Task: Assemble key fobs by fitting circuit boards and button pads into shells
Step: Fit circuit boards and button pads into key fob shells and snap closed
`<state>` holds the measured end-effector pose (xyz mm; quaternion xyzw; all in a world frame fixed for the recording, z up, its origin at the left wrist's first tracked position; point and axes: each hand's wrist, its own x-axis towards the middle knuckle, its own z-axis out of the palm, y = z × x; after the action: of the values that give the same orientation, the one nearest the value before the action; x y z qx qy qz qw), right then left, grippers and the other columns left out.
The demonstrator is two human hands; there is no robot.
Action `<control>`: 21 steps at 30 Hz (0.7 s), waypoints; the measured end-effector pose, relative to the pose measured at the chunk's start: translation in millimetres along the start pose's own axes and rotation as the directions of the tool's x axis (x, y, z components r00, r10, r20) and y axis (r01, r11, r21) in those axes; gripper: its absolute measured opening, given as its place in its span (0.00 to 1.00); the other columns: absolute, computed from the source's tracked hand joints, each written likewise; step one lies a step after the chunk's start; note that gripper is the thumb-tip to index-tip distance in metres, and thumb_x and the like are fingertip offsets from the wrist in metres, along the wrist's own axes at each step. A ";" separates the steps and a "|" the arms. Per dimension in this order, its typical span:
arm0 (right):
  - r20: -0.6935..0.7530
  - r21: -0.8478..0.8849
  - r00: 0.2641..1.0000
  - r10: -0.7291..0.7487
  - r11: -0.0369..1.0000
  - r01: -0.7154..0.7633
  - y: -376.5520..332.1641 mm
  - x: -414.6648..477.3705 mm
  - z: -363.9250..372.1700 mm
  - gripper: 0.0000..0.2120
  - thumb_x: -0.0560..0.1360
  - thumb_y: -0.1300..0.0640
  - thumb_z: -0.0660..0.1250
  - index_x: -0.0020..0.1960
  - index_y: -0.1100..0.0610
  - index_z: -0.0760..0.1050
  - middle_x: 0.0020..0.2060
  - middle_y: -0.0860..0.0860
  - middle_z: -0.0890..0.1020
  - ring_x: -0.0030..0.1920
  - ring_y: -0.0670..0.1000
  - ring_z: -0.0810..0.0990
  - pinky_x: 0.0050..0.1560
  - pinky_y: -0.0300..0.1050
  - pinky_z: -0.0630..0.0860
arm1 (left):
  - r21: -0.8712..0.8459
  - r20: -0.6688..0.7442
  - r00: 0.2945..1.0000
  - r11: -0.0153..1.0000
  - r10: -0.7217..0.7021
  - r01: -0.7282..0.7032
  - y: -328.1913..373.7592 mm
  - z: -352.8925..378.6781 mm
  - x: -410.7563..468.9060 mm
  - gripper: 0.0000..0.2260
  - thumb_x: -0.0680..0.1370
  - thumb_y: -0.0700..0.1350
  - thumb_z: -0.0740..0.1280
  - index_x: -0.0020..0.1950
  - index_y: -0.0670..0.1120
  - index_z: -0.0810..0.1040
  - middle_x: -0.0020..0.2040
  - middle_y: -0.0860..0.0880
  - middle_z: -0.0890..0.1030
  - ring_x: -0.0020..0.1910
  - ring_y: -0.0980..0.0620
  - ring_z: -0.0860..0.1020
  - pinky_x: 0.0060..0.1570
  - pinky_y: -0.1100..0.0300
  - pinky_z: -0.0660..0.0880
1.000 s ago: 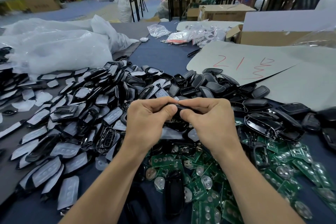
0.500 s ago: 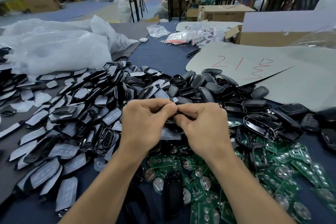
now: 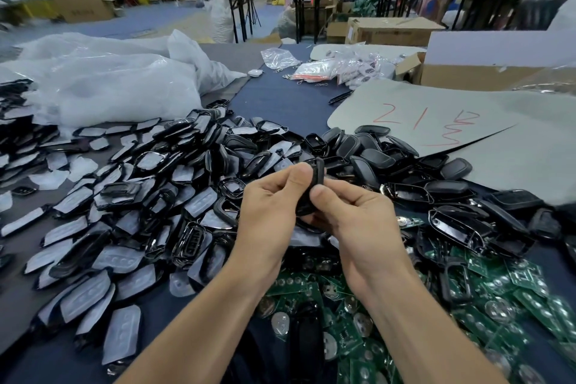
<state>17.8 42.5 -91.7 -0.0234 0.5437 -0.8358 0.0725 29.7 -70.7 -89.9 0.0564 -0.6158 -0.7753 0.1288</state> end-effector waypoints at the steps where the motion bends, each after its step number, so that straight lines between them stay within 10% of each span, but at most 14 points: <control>1: -0.003 -0.007 1.000 -0.004 1.000 0.003 0.1 0.2 0.3 0.08 0.76 0.69 0.71 0.53 0.63 0.86 0.46 0.60 0.88 0.46 0.56 0.88 0.49 0.45 0.85 | 0.000 -0.025 1.000 1.000 0.008 -0.008 0.4 1.0 -0.7 0.13 0.81 0.51 0.68 0.47 0.47 0.90 0.46 0.42 0.88 0.45 0.47 0.87 0.42 0.57 0.84; 12: 0.030 -0.280 0.999 0.042 0.959 -0.032 -11.9 11.7 -16.2 0.06 0.74 0.68 0.74 0.47 0.60 0.88 0.42 0.57 0.88 0.40 0.52 0.85 0.41 0.47 0.81 | 0.060 -0.029 0.998 0.996 -0.063 0.064 -2.3 -2.0 -0.7 0.17 0.85 0.47 0.63 0.47 0.45 0.90 0.46 0.42 0.88 0.48 0.43 0.87 0.50 0.51 0.85; 17: 0.168 0.600 0.985 -0.028 0.796 -0.080 -39.8 16.8 -62.6 0.29 0.72 0.48 0.72 0.70 0.59 0.76 0.62 0.52 0.84 0.61 0.50 0.83 0.57 0.44 0.81 | 0.219 -0.049 0.987 0.965 0.156 -0.142 0.8 -8.6 -0.1 0.10 0.81 0.53 0.68 0.55 0.54 0.88 0.51 0.56 0.88 0.55 0.57 0.86 0.57 0.67 0.79; 21: -0.244 0.133 0.969 -0.036 0.989 0.070 -36.9 29.3 -64.1 0.16 0.72 0.60 0.78 0.59 0.56 0.83 0.51 0.51 0.88 0.51 0.48 0.86 0.50 0.40 0.83 | 0.521 -0.024 0.974 0.834 0.226 -0.181 -3.3 -10.3 -3.6 0.11 0.78 0.51 0.73 0.58 0.66 0.84 0.56 0.66 0.85 0.57 0.69 0.81 0.61 0.68 0.77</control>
<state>-22.3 111.0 -85.3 0.0687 0.4876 -0.8702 -0.0147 35.2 -78.7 -95.8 0.0557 -0.7969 -0.5611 0.2168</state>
